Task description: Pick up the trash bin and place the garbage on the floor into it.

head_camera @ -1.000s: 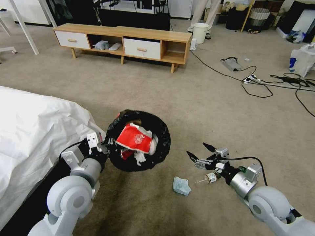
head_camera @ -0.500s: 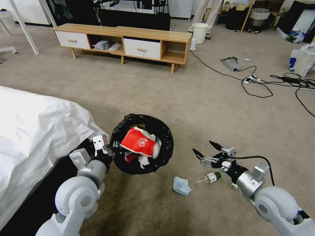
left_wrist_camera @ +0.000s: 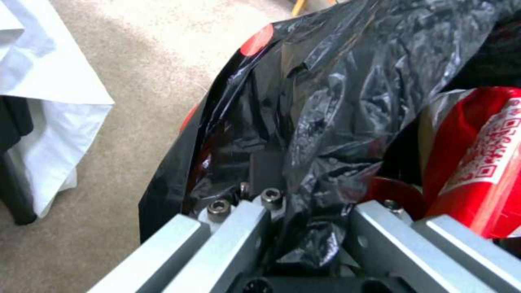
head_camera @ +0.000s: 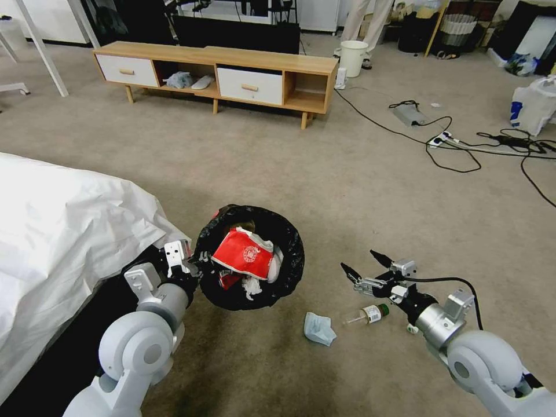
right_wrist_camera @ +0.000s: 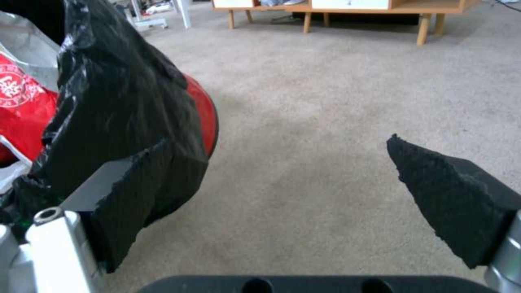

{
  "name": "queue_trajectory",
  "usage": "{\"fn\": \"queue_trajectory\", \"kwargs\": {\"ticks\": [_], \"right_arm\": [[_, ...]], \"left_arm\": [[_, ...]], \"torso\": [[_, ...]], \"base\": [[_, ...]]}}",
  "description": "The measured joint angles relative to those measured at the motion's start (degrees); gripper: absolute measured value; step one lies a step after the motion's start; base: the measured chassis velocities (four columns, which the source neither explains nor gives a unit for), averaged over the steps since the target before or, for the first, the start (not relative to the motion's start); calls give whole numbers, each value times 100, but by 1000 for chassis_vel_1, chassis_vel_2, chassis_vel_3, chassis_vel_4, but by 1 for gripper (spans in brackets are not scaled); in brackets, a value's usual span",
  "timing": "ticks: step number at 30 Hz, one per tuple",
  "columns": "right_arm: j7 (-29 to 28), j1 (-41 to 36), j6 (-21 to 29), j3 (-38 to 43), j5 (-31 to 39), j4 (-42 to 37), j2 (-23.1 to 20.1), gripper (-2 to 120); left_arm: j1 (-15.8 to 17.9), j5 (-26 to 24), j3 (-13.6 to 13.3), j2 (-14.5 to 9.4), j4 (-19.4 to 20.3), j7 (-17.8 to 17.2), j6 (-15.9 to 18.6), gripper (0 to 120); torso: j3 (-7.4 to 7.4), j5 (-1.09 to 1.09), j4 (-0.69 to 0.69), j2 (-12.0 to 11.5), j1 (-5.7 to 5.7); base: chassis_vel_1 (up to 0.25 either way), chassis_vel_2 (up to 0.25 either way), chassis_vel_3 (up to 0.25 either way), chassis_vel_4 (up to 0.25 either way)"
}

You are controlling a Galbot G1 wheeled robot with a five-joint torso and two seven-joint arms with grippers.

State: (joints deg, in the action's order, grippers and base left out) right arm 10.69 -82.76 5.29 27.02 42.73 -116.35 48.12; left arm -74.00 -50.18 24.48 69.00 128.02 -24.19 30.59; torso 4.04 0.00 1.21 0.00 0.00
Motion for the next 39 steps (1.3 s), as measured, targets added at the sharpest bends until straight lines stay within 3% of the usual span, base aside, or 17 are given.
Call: {"fn": "queue_trajectory", "kwargs": {"ticks": [15,26,32,39], "right_arm": [[21,18,-18,-107,-44,27,37,100],[12,6,310,-62,226,-90,-7,100],[6,-11,286,-17,218,-98,-7,100],[-10,-40,124,63,199,-88,-36,100]], "left_arm": [[-188,93,35,4,-40,45,-26,0],[-286,131,42,-5,-24,72,-43,0],[-283,135,51,2,-11,74,-44,0],[-319,158,57,26,1,83,-44,0]], "torso": [[0,0,0,0,0],[0,-1,-1,0,0],[0,-1,0,0,0],[-2,3,2,1,0]], "base": [[0,0,0,0],[-7,-17,9,31],[-45,-223,47,181],[-47,-400,38,388]]}}
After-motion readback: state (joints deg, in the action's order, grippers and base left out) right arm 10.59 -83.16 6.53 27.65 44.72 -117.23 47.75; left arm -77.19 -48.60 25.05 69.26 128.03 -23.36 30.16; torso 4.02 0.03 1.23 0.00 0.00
